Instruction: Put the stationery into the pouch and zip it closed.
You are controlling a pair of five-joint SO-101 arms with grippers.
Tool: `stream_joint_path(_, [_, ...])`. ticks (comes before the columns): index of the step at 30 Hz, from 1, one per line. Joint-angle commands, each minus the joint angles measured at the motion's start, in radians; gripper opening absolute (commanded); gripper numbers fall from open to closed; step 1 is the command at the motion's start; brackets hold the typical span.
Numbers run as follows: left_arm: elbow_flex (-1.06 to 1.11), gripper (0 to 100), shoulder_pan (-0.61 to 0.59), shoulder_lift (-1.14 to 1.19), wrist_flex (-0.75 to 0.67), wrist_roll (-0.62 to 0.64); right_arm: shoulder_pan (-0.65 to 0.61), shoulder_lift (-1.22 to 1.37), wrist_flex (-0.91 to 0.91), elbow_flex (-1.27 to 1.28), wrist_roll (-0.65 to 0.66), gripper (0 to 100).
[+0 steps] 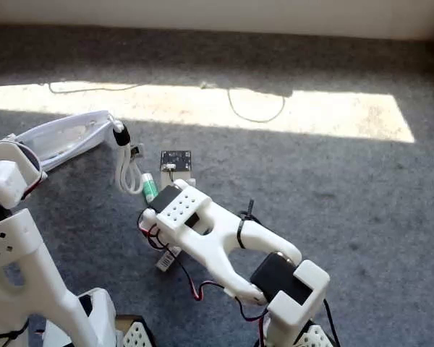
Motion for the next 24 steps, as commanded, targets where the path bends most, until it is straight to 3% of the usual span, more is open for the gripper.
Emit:
stream_joint_path(1, [-0.022,1,-0.01,-0.01,-0.028,0.006,-0.005,-0.016,0.013,-0.019,-0.002,24.5])
stream_joint_path(16, [-0.022,1,-0.01,-0.01,-0.028,0.006,-0.05,-0.016,0.012,-0.016,-0.002,24.4])
stream_joint_path(24, [-0.022,1,-0.01,-0.01,-0.028,0.006,-0.045,-0.016,0.012,-0.016,-0.002,15.5])
